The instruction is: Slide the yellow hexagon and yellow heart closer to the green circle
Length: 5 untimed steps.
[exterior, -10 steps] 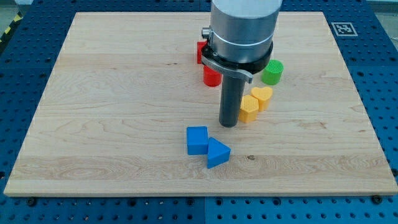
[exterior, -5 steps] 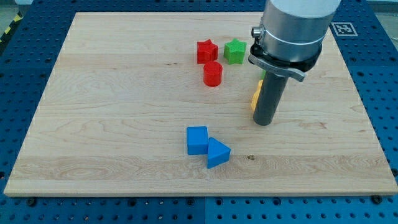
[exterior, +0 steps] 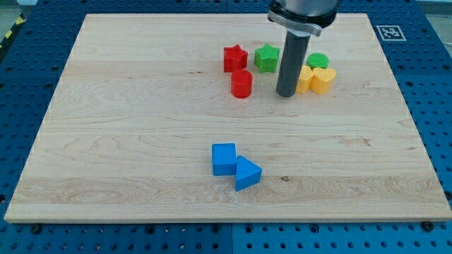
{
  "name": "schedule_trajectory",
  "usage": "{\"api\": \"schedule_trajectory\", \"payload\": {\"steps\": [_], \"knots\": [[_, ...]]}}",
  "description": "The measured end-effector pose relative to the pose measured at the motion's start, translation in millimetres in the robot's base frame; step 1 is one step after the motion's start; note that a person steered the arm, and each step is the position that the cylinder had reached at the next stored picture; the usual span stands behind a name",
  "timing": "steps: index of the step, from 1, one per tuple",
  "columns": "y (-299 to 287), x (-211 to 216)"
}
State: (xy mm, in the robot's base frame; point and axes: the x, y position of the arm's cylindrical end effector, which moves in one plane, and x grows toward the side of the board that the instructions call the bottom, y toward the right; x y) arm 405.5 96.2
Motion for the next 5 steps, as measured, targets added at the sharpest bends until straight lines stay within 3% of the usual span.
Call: {"api": "schedule_trajectory", "payload": {"steps": [4, 5], "knots": [[-6.4, -53.5], [2.8, -50.5]]}}
